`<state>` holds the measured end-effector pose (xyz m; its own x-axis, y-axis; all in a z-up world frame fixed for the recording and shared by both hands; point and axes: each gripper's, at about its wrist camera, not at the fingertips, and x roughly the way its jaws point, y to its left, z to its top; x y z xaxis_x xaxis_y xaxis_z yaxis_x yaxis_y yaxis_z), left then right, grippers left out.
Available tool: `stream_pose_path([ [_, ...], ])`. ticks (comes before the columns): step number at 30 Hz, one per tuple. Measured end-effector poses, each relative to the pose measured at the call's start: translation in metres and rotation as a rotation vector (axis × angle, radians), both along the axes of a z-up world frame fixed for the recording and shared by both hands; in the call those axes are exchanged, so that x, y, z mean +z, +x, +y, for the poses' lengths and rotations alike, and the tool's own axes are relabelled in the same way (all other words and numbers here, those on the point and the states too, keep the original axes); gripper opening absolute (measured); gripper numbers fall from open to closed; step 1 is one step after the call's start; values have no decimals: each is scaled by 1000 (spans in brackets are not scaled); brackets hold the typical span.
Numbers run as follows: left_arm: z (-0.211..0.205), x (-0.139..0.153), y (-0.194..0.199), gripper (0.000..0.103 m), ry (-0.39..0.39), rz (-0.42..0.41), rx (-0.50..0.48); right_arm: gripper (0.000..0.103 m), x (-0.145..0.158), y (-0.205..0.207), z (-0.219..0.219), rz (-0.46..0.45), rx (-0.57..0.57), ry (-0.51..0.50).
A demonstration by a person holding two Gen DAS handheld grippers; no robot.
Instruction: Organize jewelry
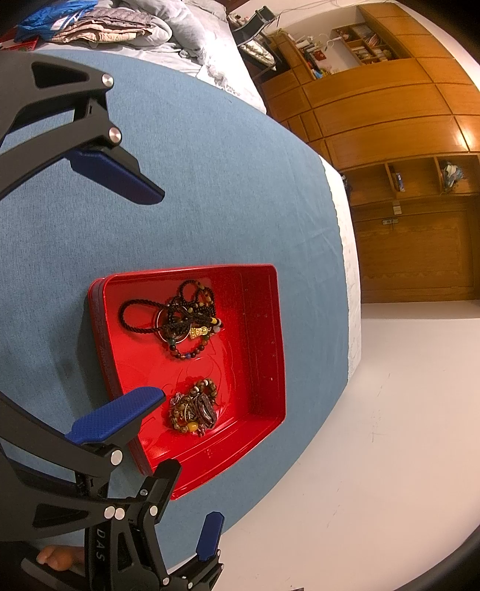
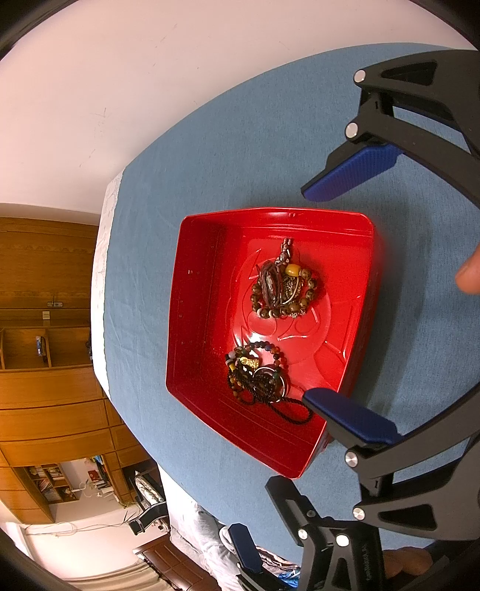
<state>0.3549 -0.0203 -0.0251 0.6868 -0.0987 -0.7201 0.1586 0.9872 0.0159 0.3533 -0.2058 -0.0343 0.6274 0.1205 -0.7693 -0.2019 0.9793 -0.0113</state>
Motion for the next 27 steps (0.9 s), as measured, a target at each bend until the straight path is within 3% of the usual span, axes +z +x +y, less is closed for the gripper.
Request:
stream_pose_path([
  [27,0,3,-1,99,-5,-4,-13,100,2,4,-4,-3,-6,0],
])
